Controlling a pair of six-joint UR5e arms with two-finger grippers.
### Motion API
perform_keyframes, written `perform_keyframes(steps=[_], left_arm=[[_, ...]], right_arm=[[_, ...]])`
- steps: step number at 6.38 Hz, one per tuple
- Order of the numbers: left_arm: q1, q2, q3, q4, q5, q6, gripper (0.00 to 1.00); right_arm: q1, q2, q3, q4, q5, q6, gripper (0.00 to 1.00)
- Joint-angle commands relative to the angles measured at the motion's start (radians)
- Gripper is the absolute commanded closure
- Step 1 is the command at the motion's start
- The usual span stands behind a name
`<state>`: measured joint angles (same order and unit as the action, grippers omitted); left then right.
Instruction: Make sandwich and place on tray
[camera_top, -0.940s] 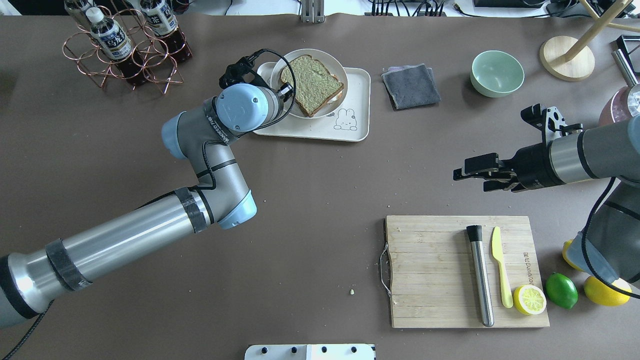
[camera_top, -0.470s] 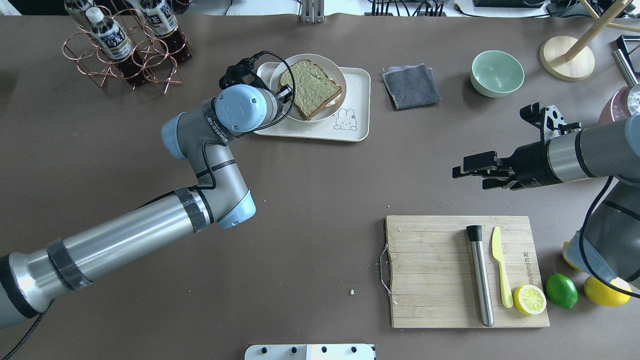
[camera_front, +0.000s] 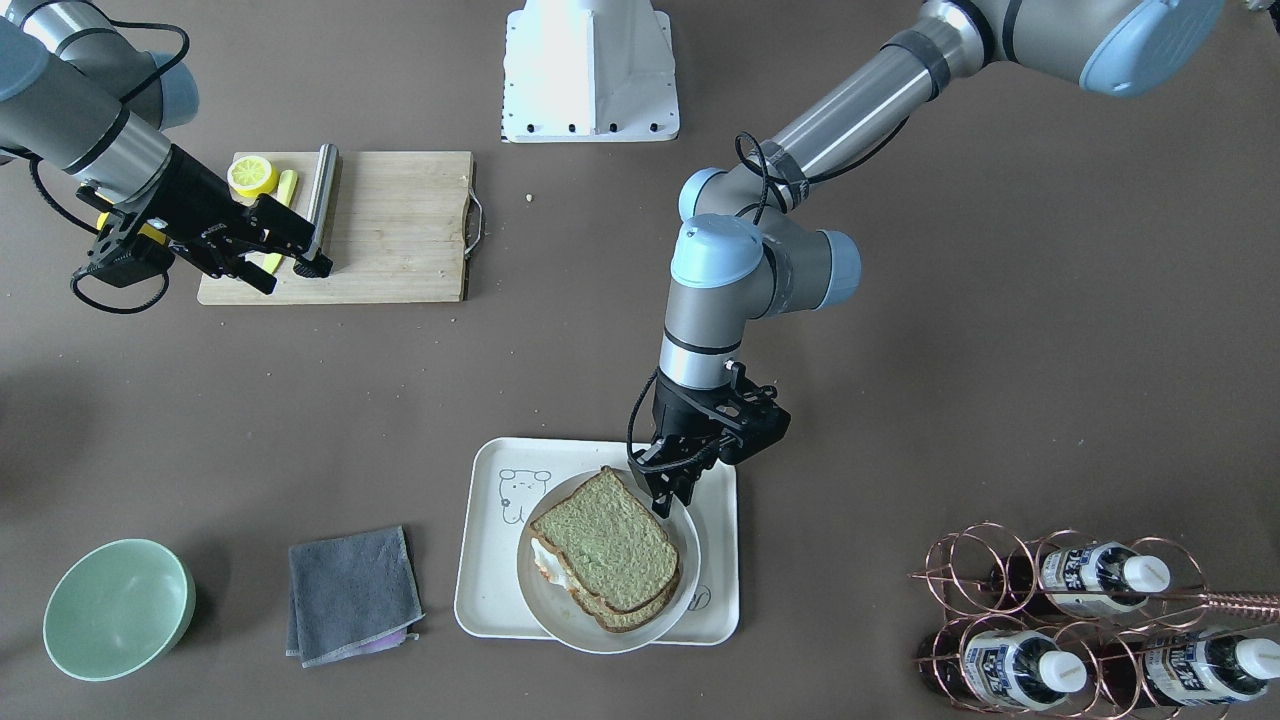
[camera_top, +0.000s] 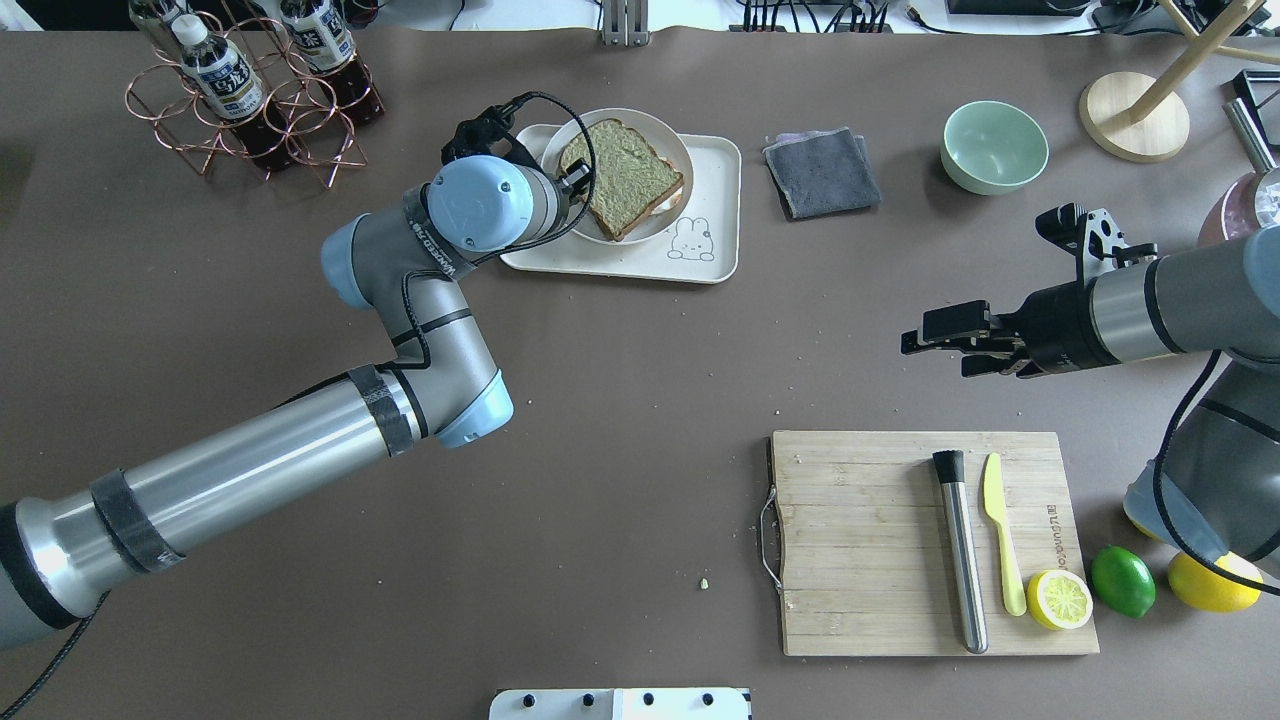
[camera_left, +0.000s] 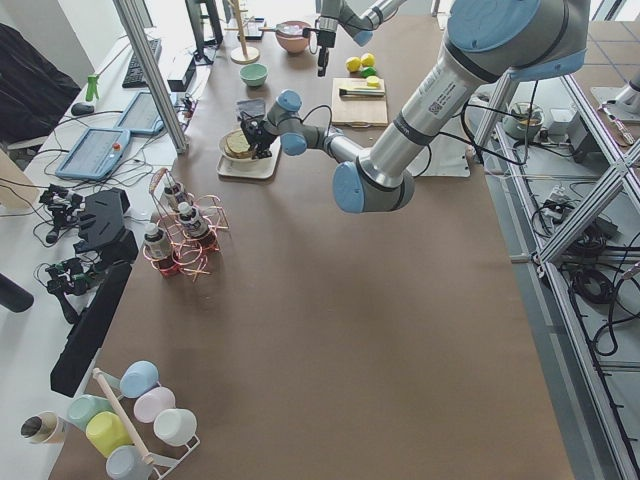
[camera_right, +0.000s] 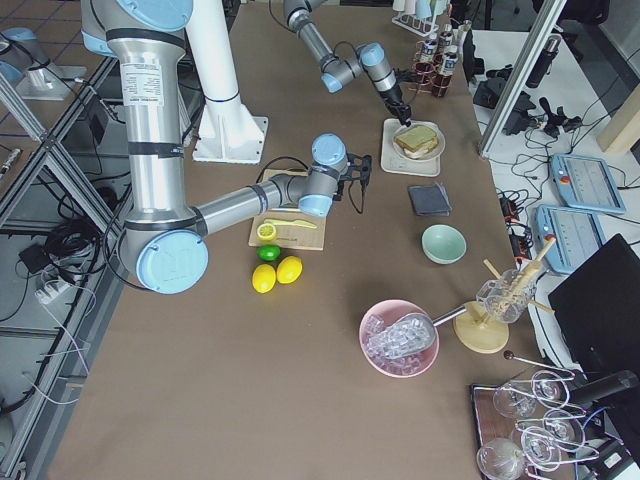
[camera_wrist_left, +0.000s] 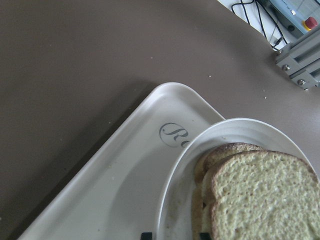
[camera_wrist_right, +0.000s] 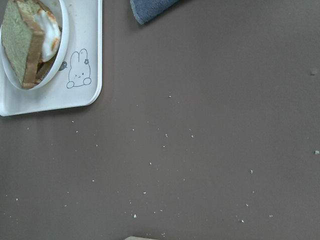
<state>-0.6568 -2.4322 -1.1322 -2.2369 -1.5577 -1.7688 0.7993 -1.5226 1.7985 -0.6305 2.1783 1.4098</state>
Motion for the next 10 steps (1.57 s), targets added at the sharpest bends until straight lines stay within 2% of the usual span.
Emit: perform_keyframes(steps=[1, 2, 3, 5, 6, 7, 8, 10], left_arm=[[-0.02, 0.08, -0.113, 0.01, -0.071, 0.012, 0.56], [-0.023, 0.146, -0.195, 0.016, -0.114, 0.026, 0.17], [-0.023, 0.215, -0.319, 0.066, -0.125, 0.051, 0.03], [-0.026, 0.336, -0.575, 0.237, -0.13, 0.122, 0.03], [-0.027, 0.454, -0.695, 0.27, -0.127, 0.237, 0.03], [-0.029, 0.56, -0.763, 0.267, -0.127, 0.303, 0.03], [-0.032, 0.647, -0.821, 0.264, -0.128, 0.386, 0.03], [-0.117, 0.818, -0.909, 0.263, -0.133, 0.534, 0.03]], right_arm=[[0.001, 0.001, -0.004, 0.002, 0.0, 0.0, 0.01], [0.006, 0.001, -0.002, 0.0, 0.001, -0.002, 0.01], [0.02, 0.005, -0.002, -0.003, 0.009, -0.002, 0.01], [0.067, 0.001, -0.005, -0.015, 0.018, -0.002, 0.01], [0.108, 0.001, -0.004, -0.059, 0.02, -0.031, 0.01], [0.147, -0.001, -0.004, -0.14, 0.021, -0.155, 0.01], [0.199, -0.001, 0.005, -0.278, 0.021, -0.322, 0.01], [0.263, -0.039, 0.027, -0.504, 0.0, -0.586, 0.01]])
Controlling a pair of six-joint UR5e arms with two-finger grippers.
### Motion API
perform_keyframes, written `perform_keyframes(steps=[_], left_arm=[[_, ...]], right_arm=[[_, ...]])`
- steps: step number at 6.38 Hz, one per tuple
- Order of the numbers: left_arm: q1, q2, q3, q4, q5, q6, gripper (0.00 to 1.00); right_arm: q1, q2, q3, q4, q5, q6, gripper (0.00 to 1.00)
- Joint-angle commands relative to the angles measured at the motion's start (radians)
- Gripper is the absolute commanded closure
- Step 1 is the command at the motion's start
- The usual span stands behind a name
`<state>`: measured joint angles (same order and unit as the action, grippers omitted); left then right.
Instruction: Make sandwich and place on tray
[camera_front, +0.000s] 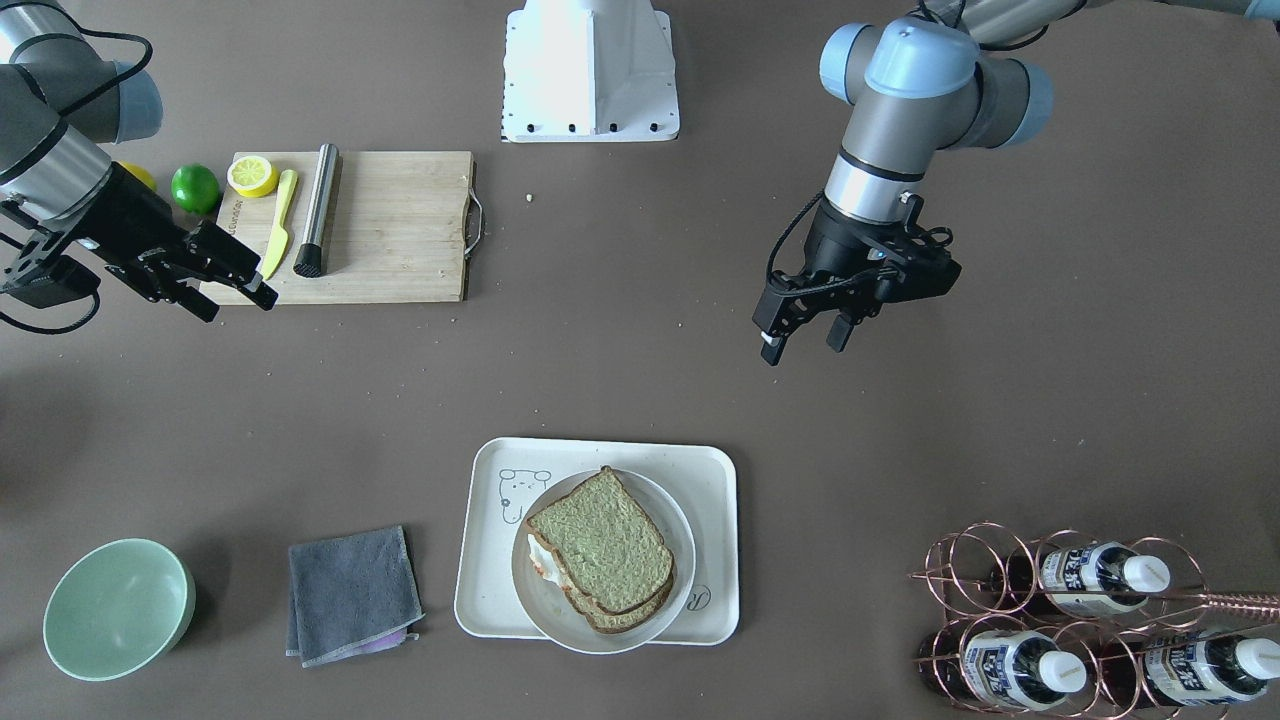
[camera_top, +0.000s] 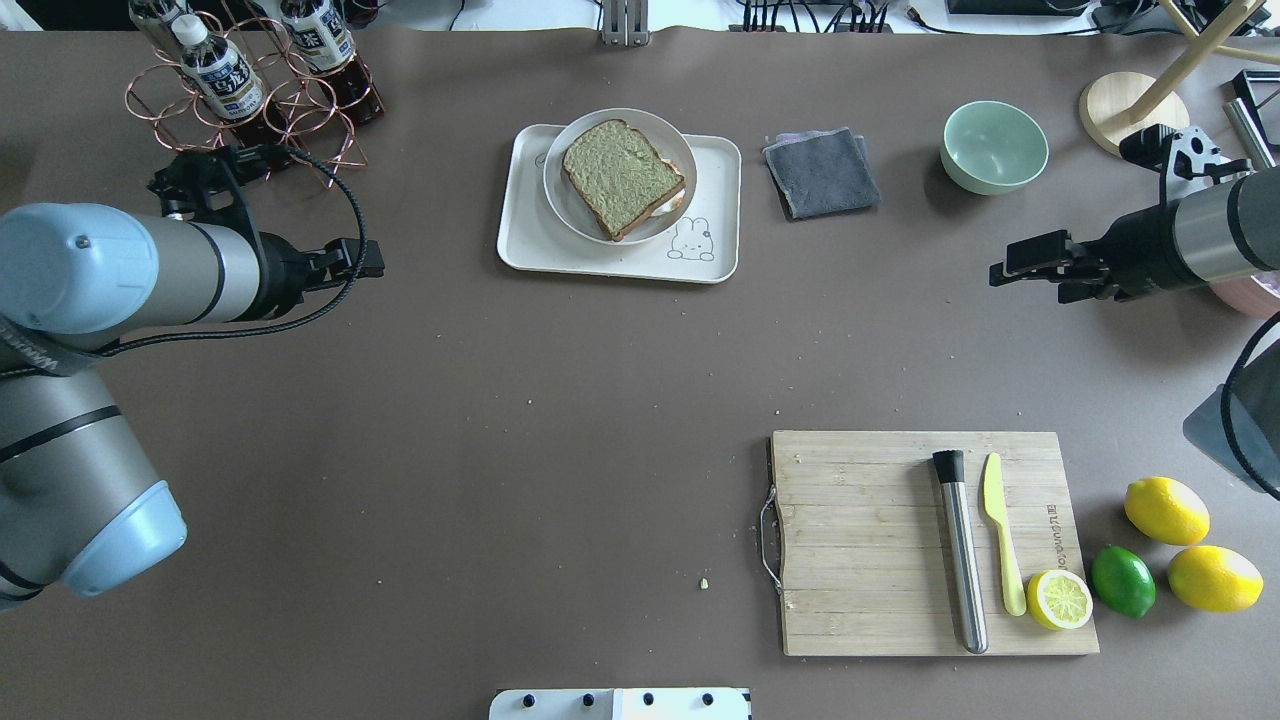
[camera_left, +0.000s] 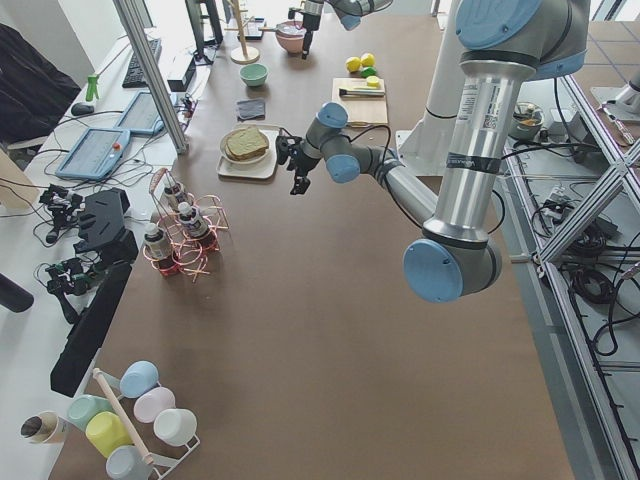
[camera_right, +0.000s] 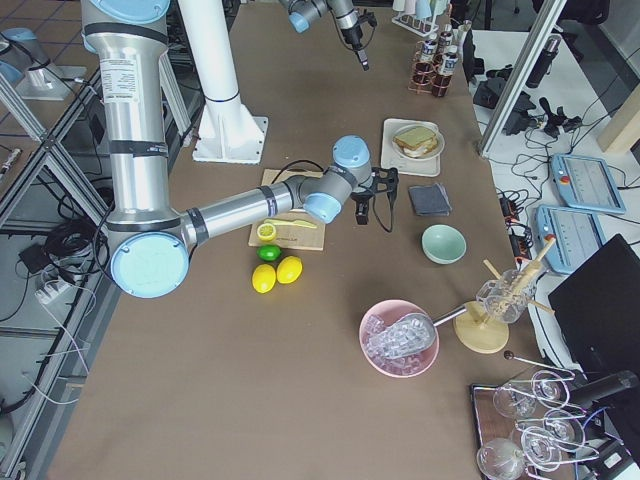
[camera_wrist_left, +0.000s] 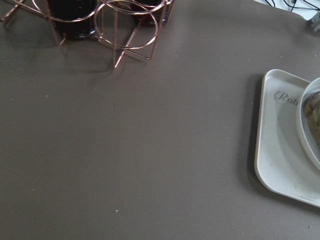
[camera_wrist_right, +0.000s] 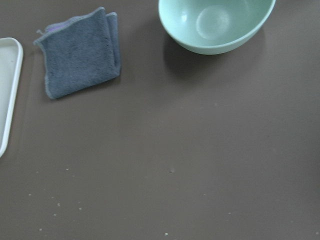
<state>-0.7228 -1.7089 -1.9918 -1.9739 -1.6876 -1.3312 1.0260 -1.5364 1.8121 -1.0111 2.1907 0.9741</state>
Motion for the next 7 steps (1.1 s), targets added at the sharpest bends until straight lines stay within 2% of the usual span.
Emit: perform_keyframes(steps=[1, 3, 4, 5, 6, 7], left_arm=[[-0.129, 0.179, -0.064, 0.0, -0.048, 0.232, 0.03], [-0.429, 0.248, -0.013, 0.001, -0.319, 0.584, 0.03], [-0.561, 0.256, 0.034, 0.009, -0.44, 0.738, 0.03], [-0.672, 0.249, 0.112, 0.009, -0.542, 0.894, 0.03], [-0.735, 0.235, 0.158, 0.029, -0.617, 0.973, 0.03], [-0.748, 0.233, 0.165, 0.068, -0.635, 1.028, 0.03]], right_arm=[[0.099, -0.056, 0.015, -0.232, -0.041, -0.348, 0.01], [0.256, -0.045, 0.006, -0.521, -0.167, -0.814, 0.01], [0.351, -0.048, -0.013, -0.57, -0.155, -0.968, 0.01], [0.42, -0.08, -0.016, -0.58, -0.11, -1.013, 0.0], [0.459, -0.111, -0.017, -0.575, -0.044, -1.014, 0.0], [0.479, -0.143, -0.017, -0.57, -0.004, -1.008, 0.0]])
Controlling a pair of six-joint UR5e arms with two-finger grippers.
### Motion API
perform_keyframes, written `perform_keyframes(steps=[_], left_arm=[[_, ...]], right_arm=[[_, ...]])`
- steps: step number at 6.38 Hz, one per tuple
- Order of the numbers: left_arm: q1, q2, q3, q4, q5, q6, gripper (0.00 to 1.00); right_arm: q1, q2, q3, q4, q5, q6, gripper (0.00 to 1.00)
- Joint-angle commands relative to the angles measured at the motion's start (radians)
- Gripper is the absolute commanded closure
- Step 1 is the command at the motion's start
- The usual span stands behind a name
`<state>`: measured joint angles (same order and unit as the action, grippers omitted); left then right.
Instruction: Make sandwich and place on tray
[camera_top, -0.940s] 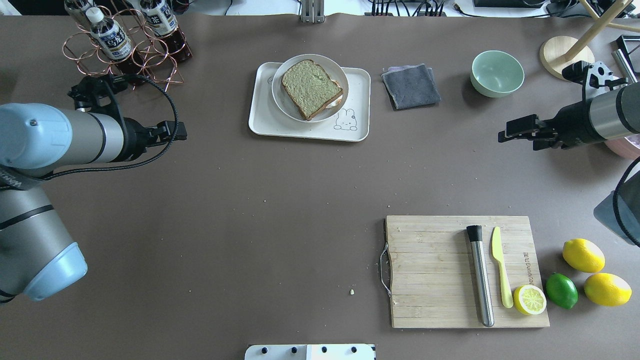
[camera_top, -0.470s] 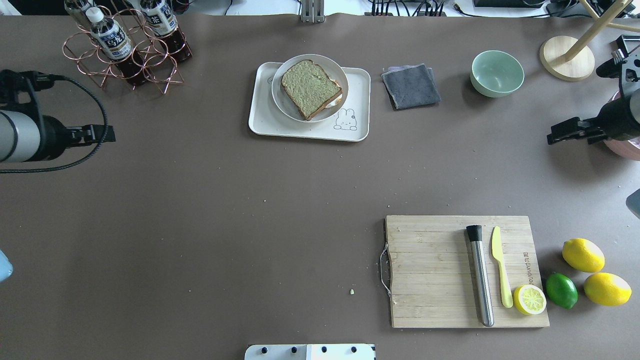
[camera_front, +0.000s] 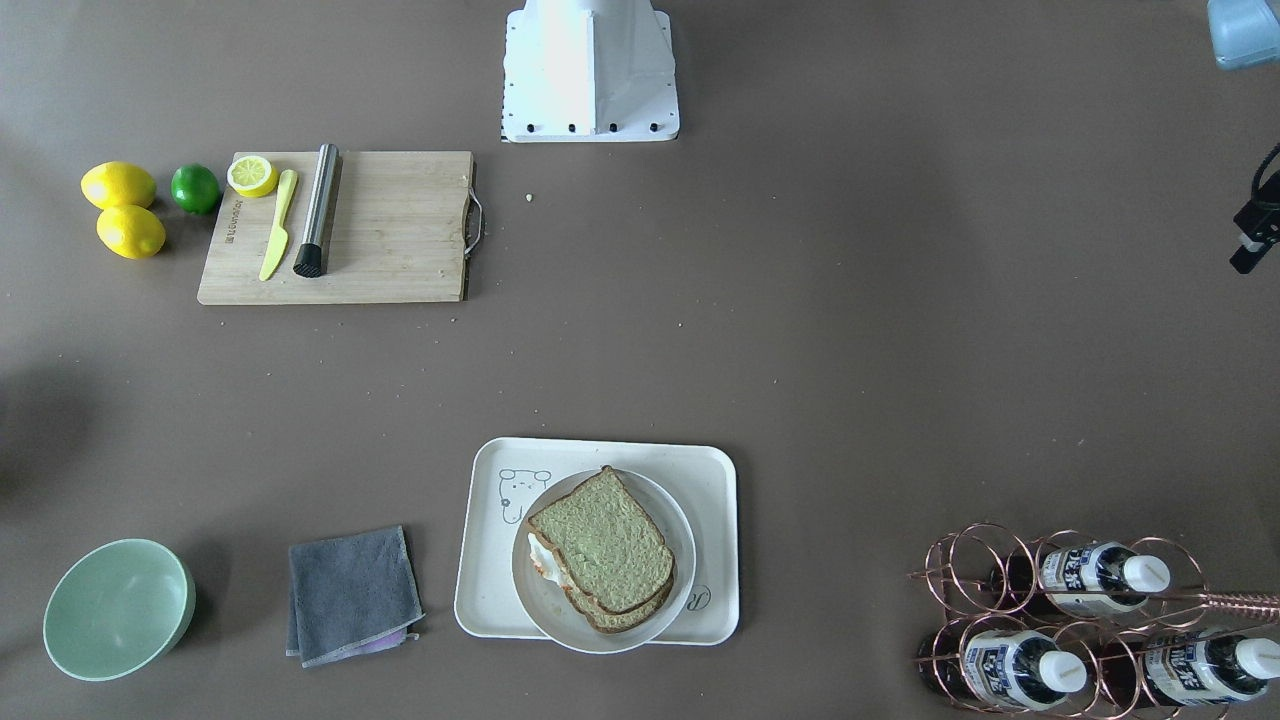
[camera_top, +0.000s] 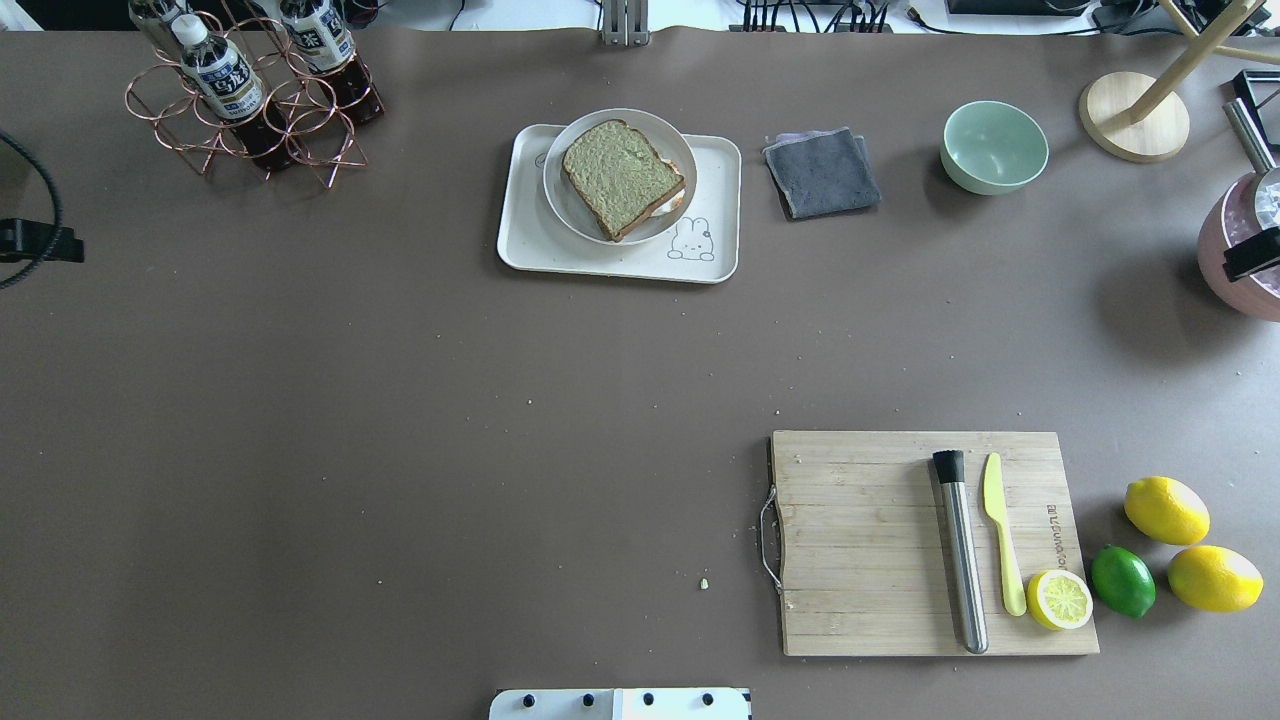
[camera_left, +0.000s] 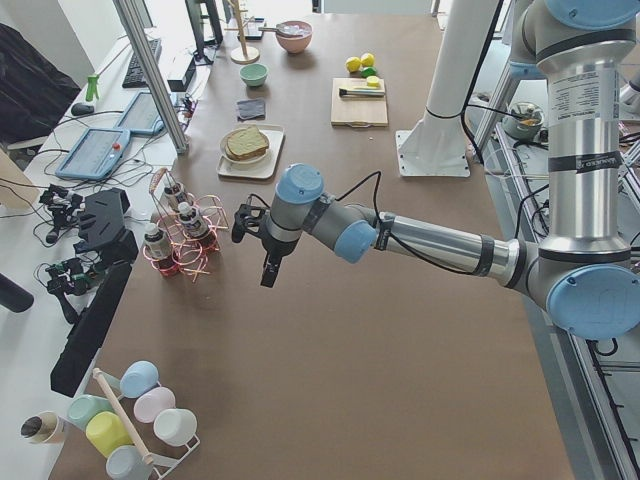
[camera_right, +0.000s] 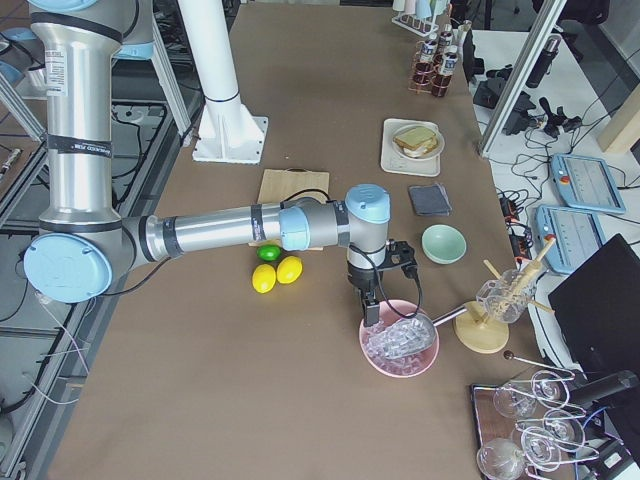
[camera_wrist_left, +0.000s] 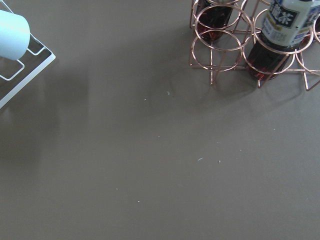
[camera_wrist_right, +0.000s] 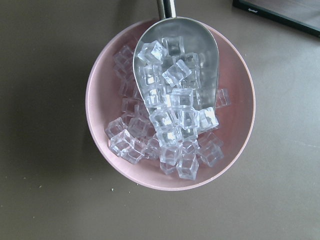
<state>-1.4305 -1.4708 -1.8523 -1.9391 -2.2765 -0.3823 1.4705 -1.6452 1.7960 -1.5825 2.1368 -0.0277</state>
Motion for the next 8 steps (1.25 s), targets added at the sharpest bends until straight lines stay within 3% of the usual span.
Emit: perform_keyframes(steps=[1, 4, 5, 7, 8], left_arm=[[-0.05, 0.0, 0.036, 0.055, -0.044, 0.183, 0.03], [-0.111, -0.045, 0.041, 0.263, -0.051, 0.294, 0.03], [-0.11, -0.031, 0.042, 0.273, -0.008, 0.298, 0.03], [-0.11, -0.031, 0.064, 0.27, -0.02, 0.295, 0.03], [-0.108, -0.029, 0.064, 0.27, -0.02, 0.293, 0.03]], right_arm=[[0.034, -0.051, -0.007, 0.002, 0.06, -0.003, 0.0], [0.034, -0.059, -0.041, 0.002, 0.063, -0.003, 0.0], [0.034, -0.057, -0.056, 0.004, 0.066, -0.002, 0.0], [0.034, -0.056, -0.05, 0.004, 0.197, 0.017, 0.0], [0.034, -0.056, -0.047, 0.004, 0.207, 0.021, 0.0]])
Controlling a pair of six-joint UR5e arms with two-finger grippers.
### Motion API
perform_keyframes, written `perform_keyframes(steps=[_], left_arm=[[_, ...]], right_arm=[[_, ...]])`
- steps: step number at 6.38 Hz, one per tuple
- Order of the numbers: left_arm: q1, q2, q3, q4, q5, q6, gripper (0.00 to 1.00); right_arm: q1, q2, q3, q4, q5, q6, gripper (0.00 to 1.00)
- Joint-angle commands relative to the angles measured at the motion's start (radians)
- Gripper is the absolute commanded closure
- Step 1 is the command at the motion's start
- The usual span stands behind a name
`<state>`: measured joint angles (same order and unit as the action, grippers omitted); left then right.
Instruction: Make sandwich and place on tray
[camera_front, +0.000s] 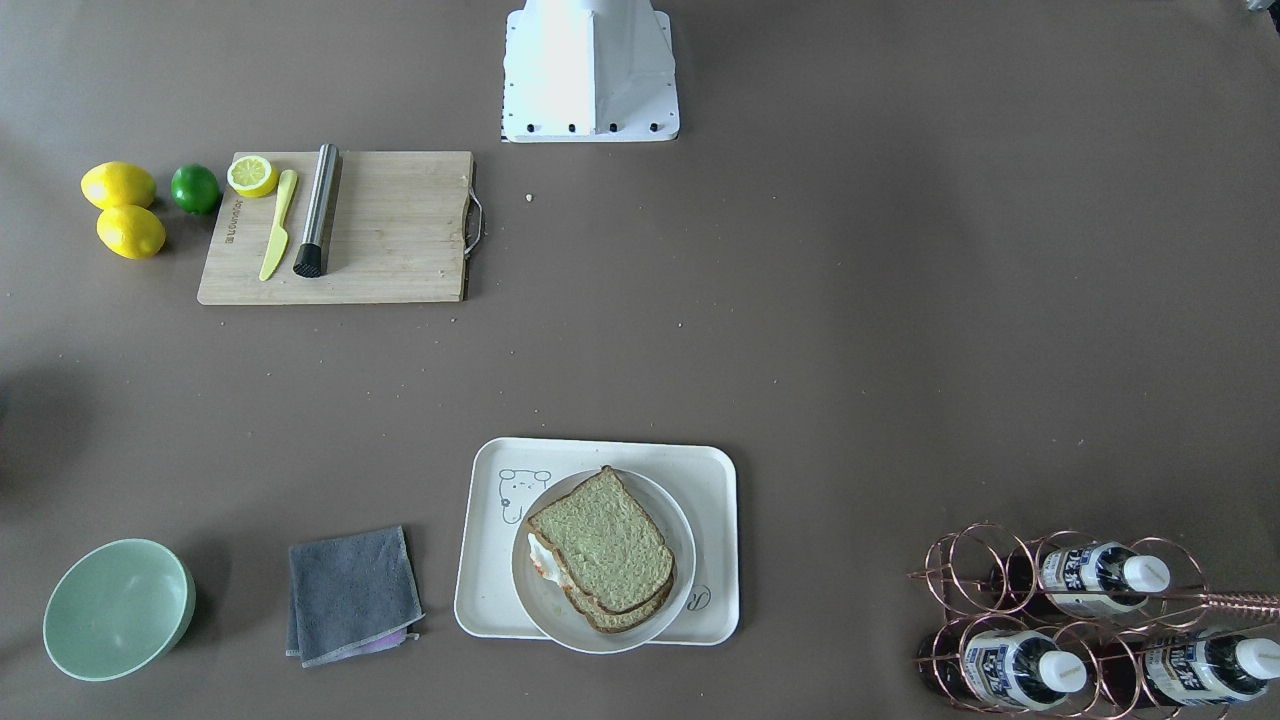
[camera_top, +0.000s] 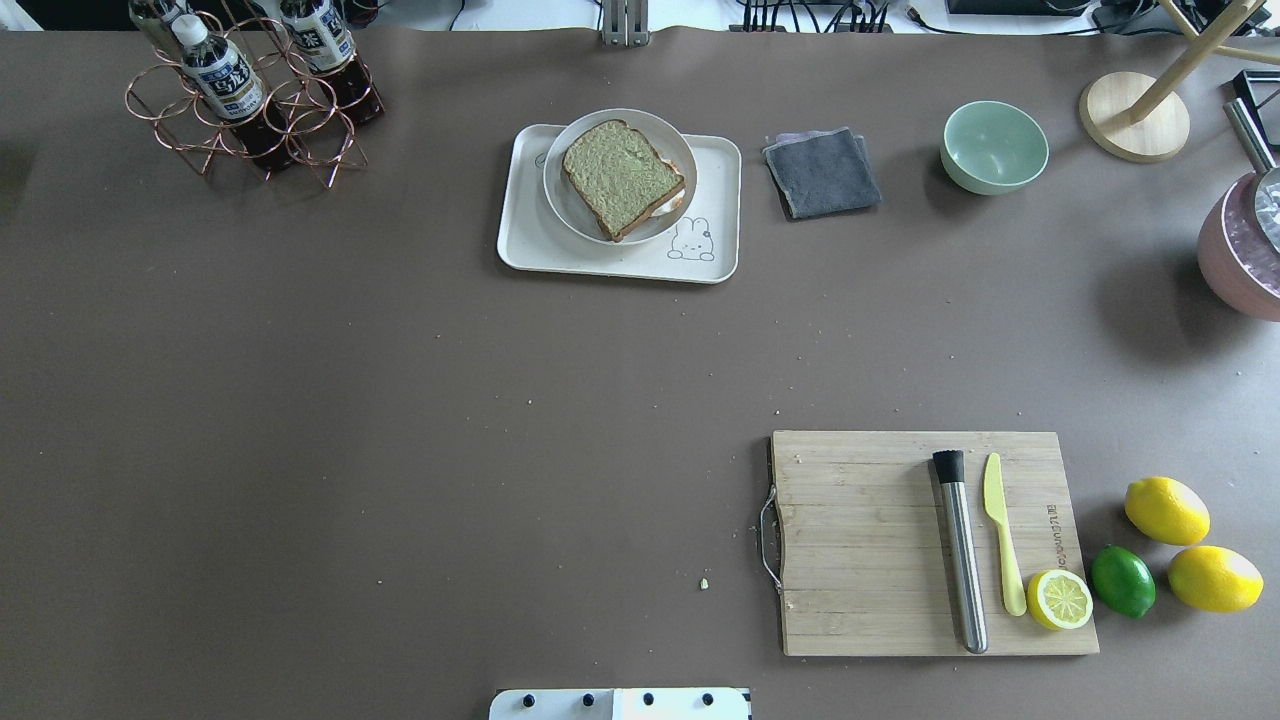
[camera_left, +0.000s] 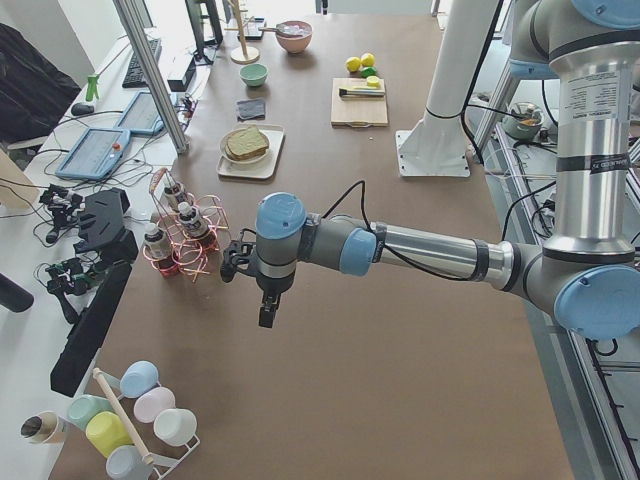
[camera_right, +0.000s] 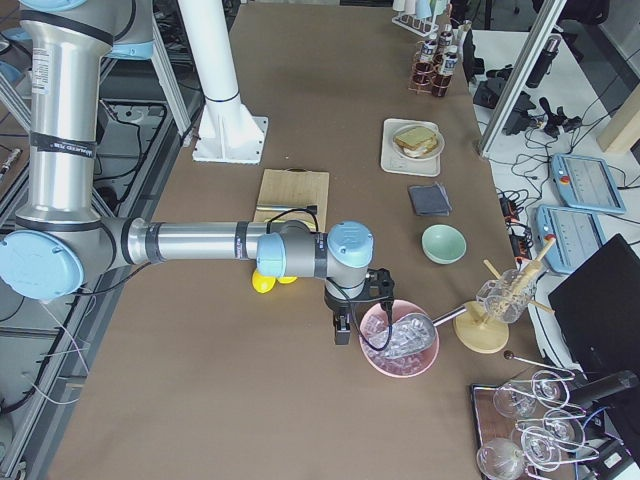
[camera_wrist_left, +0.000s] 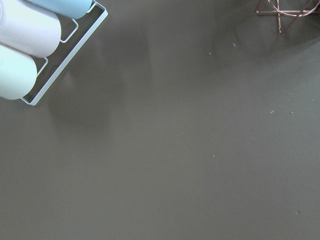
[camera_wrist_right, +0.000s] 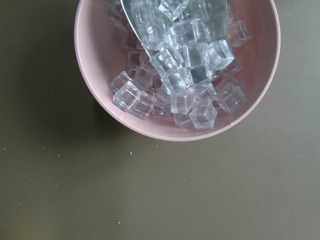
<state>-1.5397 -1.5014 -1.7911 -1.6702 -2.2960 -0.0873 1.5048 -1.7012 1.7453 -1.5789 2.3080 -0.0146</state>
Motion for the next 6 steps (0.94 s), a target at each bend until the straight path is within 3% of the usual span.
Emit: perform_keyframes(steps=[1, 6], left_arm=[[0.0, 0.003, 0.002, 0.0, -0.008, -0.002, 0.03], [0.001, 0.006, 0.002, -0.002, -0.034, -0.002, 0.03]], right_arm=[[0.0, 0.002, 0.003, 0.002, 0.047, 0.045, 0.0], [0.0, 0.009, 0.01, 0.003, 0.045, 0.056, 0.0]])
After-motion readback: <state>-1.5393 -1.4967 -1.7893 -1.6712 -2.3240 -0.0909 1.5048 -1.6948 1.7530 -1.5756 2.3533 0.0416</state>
